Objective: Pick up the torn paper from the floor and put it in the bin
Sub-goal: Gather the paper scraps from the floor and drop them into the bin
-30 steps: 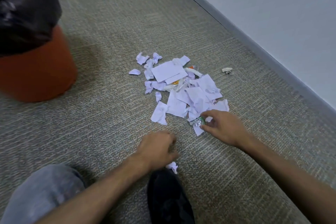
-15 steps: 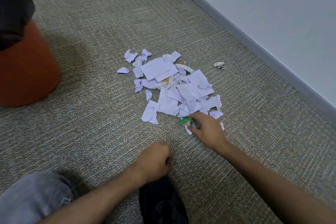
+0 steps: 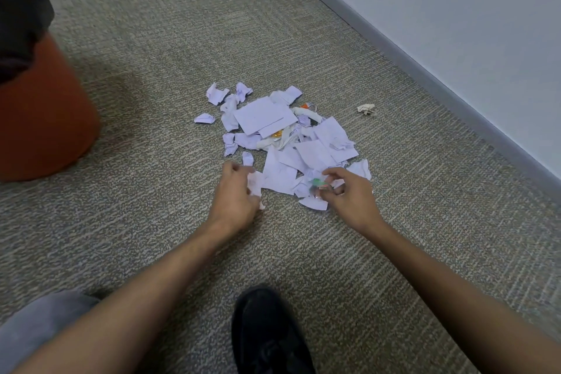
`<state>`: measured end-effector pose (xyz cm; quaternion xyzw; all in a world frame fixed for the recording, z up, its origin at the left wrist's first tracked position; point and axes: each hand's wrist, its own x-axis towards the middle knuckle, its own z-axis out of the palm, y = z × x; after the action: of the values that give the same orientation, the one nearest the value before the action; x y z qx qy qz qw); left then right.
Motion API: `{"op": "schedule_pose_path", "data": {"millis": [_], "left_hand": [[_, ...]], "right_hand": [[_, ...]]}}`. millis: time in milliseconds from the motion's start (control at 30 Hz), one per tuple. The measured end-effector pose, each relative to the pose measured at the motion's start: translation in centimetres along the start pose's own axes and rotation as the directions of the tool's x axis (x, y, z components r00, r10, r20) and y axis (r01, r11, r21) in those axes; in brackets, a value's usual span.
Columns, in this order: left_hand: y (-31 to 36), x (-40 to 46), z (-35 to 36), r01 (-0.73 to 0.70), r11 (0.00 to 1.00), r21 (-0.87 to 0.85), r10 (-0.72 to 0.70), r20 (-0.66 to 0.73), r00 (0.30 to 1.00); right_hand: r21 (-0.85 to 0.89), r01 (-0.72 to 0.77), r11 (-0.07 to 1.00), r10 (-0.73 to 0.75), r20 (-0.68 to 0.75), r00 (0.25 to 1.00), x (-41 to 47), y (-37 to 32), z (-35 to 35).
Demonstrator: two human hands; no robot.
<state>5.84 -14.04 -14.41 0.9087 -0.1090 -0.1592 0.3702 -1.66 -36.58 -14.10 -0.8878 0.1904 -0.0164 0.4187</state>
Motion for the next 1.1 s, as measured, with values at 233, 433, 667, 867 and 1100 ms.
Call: {"op": "schedule_pose_path", "data": {"millis": [233, 433, 667, 867, 1100], "left_hand": [[0.8, 2.7, 0.4, 0.028, 0.978, 0.205, -0.054, 0.124, 0.991], [1.3, 3.6, 0.6, 0.007, 0.954, 0.300, -0.058, 0.162, 0.985], [1.2, 3.7, 0.2, -0.006, 0.977, 0.215, -0.006, 0.052, 0.999], [0.2, 3.2, -2.9, 0.011, 0.998, 0.066, -0.007, -0.060, 0.998], [1.2, 2.2, -11.5, -0.069, 0.997, 0.031, 0.075, -0.320, 0.944]], "right_hand": [[-0.329, 0.052, 0.943, -0.016, 0.113, 0.993, 1.6, 0.9, 1.0], [-0.338, 0.122, 0.933, -0.081, 0.135, 0.988, 2.2, 0.7, 1.9], [-0.241, 0.193, 0.951, -0.169, 0.115, 0.979, 2.2, 0.3, 2.1], [0.034, 0.144, 0.989, -0.147, 0.108, 0.983, 2.1, -3.2, 0.7], [0.248, 0.229, 0.941, -0.276, 0.175, 0.945, 3.8, -11.8, 0.9]]}}
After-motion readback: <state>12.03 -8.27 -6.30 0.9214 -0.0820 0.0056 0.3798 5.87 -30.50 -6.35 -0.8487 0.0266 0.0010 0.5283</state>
